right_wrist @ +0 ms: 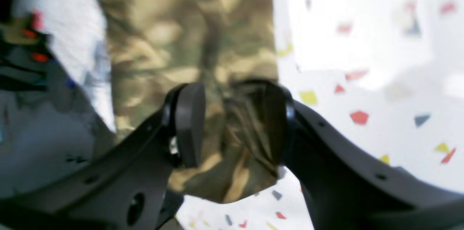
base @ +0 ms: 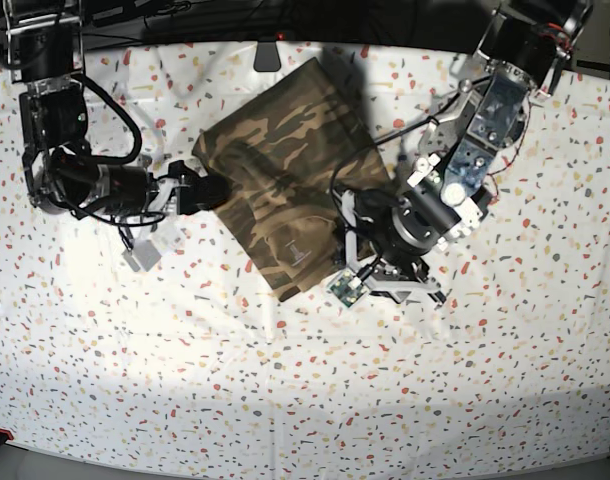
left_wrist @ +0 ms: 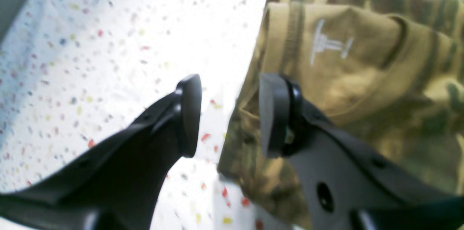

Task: Fold the T-shirt properly
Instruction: 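Rotate and square the folded shirt with both grippers, then release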

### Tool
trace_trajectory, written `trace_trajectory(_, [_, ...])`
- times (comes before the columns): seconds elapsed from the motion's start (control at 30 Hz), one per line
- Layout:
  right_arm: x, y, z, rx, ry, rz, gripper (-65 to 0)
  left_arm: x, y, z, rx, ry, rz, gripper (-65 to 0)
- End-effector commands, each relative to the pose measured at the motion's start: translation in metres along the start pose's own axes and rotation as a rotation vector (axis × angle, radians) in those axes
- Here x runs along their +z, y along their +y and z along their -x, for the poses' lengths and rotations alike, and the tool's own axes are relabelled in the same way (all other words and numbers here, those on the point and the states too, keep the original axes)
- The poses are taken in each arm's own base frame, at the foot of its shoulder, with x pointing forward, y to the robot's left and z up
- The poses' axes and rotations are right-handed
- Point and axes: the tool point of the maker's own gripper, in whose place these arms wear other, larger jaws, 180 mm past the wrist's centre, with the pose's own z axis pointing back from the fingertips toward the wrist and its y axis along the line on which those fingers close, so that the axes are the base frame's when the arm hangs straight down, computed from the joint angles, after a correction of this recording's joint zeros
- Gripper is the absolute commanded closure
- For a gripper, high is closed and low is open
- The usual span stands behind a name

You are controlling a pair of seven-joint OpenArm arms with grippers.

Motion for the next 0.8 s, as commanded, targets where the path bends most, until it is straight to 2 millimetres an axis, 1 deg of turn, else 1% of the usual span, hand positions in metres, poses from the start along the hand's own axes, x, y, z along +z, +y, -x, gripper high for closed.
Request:
trace_trajectory(0.0, [0.006,0.002,-0.009,0.023,-0.018,-0.006,-27.5,0.005,0.005,-0.011,0.001,-0.023,-0.011,-25.3])
trace_trajectory(0.1, [0.006,0.001,-0.008,0.024,-0.013,-0.001,-27.5,0.006,-0.011,0.014,0.040,0.081,0.045,-25.3])
trace_trajectory(0.23, [0.006,0.001,-0.009,0.026,-0.016,0.001,-27.5,0.014,-0.058,0.050,0.132,0.177,0.187,-25.3])
trace_trajectory(0.3, [0.005,0.000,-0.008,0.029,-0.010,0.009,-27.5,0.022,-0.078,0.061,0.162,0.198,0.233,-25.3])
trace_trajectory(0.37, [0.005,-0.003,-0.002,0.030,0.013,0.022,-27.5,0.031,-0.098,0.069,0.194,0.201,0.276,-25.3])
trace_trajectory(0.43, [0.003,-0.002,0.013,0.011,0.043,0.017,-27.5,0.036,-0.116,0.079,0.194,0.192,0.311,-25.3])
trace_trajectory(0.47, [0.001,-0.001,0.023,-0.003,0.061,0.013,-27.5,0.037,-0.121,0.083,0.178,0.184,0.309,-25.3])
trace_trajectory(0.53, [-0.001,0.002,0.044,-0.035,0.095,0.003,-27.5,0.036,-0.121,0.092,0.127,0.171,0.266,-25.3])
trace_trajectory(0.6, [-0.003,0.006,0.063,-0.066,0.120,-0.008,-27.5,0.033,-0.115,0.095,0.085,0.163,0.226,-25.3])
trace_trajectory(0.67, [-0.003,0.009,0.076,-0.092,0.137,-0.020,-27.5,0.030,-0.106,0.089,0.061,0.148,0.200,-25.3])
trace_trajectory(0.77, [-0.004,0.018,0.083,-0.130,0.125,-0.061,-27.5,0.024,-0.090,0.072,0.041,0.104,0.172,-25.3])
